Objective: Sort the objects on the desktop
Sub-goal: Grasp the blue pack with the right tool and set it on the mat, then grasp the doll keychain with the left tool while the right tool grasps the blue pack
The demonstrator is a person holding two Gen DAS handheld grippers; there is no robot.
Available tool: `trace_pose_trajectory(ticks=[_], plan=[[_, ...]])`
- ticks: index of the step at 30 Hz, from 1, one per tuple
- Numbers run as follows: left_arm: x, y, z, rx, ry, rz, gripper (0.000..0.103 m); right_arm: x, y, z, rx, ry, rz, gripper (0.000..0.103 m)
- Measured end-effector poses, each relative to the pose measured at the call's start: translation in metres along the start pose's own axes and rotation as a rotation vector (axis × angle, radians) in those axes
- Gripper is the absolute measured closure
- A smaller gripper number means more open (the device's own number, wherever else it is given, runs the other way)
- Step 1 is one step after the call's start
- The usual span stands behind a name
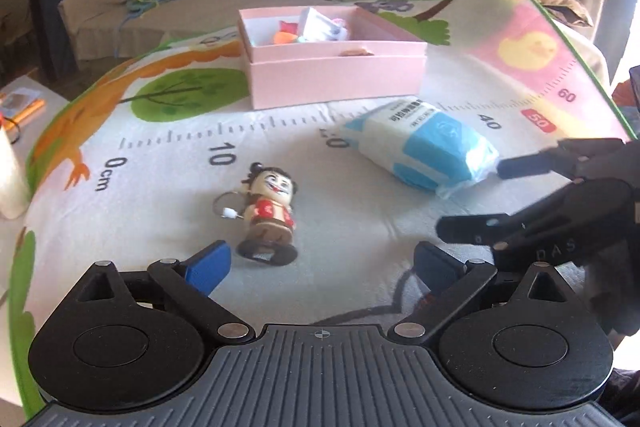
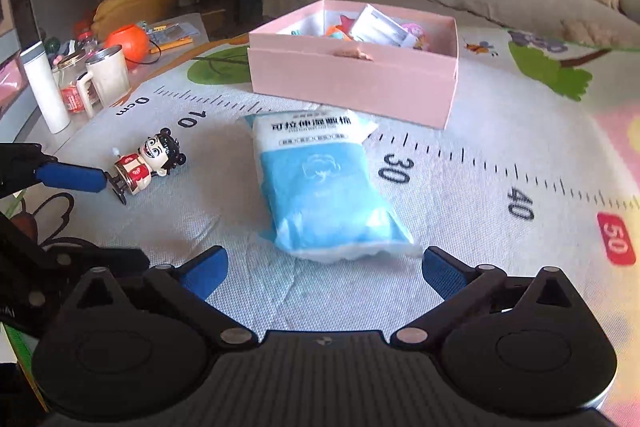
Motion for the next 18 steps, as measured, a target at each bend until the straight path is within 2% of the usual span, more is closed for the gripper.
trace_pose_trajectory(ticks=[5,10,12,18], plan=[[0.01,0.017,-0.001,-0.034,0.052,0.09,0.002,0.001,0.002,-0.003,0.001,-0.017,-0.019,0.0],[0.014,0.02,-0.004,-0.052,0.079,0.11,0.0,0.004,0.004,-0.003,-0.004,-0.016,-0.032,0.0],[0.014,0.016,-0.005,-0.054,0.081,0.087,0.0,0.004,0.004,-0.003,0.0,-0.017,-0.029,0.0],[0.007,-0.005,-0.003,-0.049,0.059,-0.069,0.0,0.003,0.004,-0.003,-0.004,-0.018,-0.021,0.0]])
Point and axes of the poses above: each gripper's, at about its wrist camera, not at the fingertips, and x roughly the way its jaws point, y to its left, z to its top, the point moved 7 cm from there along x, roughly the way its jaws point, and after that the axes turned 14 degrees about z, right-handed, at the moved point
